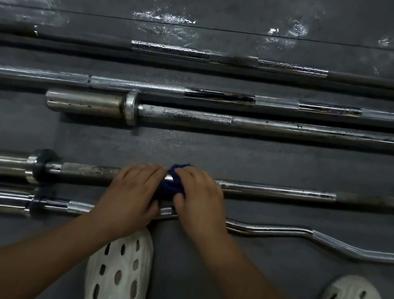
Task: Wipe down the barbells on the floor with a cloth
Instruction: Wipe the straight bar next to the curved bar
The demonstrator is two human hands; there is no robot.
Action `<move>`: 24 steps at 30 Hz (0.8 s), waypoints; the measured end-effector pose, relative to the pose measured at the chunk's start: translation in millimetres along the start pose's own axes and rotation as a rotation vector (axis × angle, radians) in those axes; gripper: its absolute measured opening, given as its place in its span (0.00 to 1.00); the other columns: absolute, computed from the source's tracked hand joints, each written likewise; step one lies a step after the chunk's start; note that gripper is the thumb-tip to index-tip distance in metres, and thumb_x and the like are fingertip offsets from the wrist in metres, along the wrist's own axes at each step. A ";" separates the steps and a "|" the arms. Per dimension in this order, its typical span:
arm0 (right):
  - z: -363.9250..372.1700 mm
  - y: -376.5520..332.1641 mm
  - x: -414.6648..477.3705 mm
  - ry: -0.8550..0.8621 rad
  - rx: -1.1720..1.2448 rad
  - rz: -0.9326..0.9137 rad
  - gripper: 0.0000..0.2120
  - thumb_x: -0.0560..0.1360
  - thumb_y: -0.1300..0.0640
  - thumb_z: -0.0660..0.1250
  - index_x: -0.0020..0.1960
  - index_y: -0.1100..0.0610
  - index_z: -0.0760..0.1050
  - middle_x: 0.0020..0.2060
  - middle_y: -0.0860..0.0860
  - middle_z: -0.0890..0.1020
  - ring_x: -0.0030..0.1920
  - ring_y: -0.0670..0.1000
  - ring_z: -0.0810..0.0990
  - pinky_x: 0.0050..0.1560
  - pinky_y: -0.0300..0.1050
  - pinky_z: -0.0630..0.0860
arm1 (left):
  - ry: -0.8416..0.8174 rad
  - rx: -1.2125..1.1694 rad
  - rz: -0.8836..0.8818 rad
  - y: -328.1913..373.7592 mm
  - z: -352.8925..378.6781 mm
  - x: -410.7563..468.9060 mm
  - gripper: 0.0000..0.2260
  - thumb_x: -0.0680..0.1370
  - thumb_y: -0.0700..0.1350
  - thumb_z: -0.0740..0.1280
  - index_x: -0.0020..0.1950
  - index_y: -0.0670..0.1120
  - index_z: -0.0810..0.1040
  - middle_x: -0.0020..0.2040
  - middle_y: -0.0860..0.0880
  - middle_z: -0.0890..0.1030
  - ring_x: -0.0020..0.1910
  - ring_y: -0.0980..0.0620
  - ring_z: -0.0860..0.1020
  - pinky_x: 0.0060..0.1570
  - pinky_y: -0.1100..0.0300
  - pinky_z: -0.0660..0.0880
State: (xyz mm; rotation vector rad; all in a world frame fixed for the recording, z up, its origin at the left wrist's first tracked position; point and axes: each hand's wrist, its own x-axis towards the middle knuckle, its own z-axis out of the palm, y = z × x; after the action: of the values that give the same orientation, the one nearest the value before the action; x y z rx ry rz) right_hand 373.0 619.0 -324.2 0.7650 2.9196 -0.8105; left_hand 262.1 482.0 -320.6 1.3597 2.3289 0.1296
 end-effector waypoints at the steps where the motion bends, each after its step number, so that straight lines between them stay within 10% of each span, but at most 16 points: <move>1: -1.5 2.9 1.7 -0.020 -0.031 -0.001 0.27 0.65 0.56 0.69 0.65 0.50 0.73 0.60 0.48 0.77 0.58 0.52 0.75 0.54 0.51 0.74 | -0.002 0.001 0.003 -1.2 0.0 0.0 0.30 0.70 0.53 0.58 0.70 0.45 0.71 0.65 0.46 0.77 0.60 0.44 0.76 0.61 0.48 0.68; 24: -82.0 167.6 10.0 0.131 -0.343 0.109 0.29 0.64 0.62 0.77 0.65 0.54 0.76 0.59 0.54 0.79 0.56 0.60 0.78 0.51 0.54 0.70 | 0.062 0.015 0.022 -11.5 -17.9 24.2 0.29 0.71 0.49 0.61 0.72 0.42 0.70 0.71 0.43 0.71 0.69 0.41 0.70 0.68 0.44 0.66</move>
State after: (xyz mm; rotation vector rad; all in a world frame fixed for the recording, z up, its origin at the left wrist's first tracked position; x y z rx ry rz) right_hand 450.8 788.6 -335.3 0.9601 2.9746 -0.2480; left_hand 235.2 499.1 -315.7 1.4075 2.3710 0.1630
